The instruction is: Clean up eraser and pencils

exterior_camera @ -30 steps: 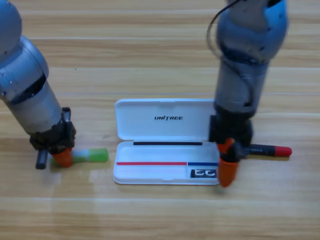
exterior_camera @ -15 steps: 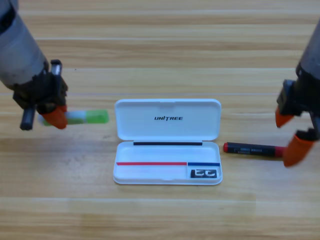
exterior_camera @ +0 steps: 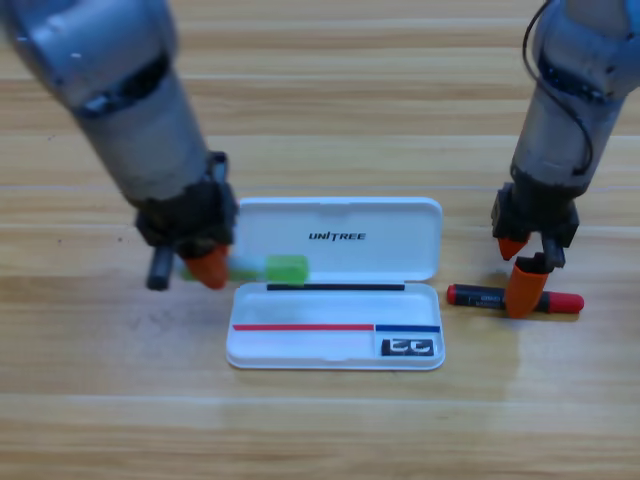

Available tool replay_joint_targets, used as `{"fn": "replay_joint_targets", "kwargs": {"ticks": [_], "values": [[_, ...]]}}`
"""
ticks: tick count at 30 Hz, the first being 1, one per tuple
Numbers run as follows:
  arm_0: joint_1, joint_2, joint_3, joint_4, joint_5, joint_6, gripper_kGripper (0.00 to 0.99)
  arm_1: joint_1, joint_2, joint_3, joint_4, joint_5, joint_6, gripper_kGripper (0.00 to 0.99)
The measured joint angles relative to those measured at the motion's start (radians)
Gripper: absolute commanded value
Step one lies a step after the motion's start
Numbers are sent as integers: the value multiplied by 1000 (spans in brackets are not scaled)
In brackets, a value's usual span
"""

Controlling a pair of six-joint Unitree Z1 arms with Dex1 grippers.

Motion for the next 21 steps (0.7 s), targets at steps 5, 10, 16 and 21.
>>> {"fn": "replay_joint_targets", "kwargs": {"ticks": [5, 10, 16, 21], "values": [[-35, 48, -25, 0, -6, -20, 0, 0, 14, 0, -37, -41, -6, 815], [-56, 97, -56, 1, -13, -41, 0, -1, 22, 0, -57, -45, -11, 592], [-71, 136, -70, 1, -21, -60, 0, -1, 23, 1, -57, -45, -51, 55], [-84, 159, -84, 1, -25, -71, 0, -1, 25, 1, -58, -45, -64, 0]]}}
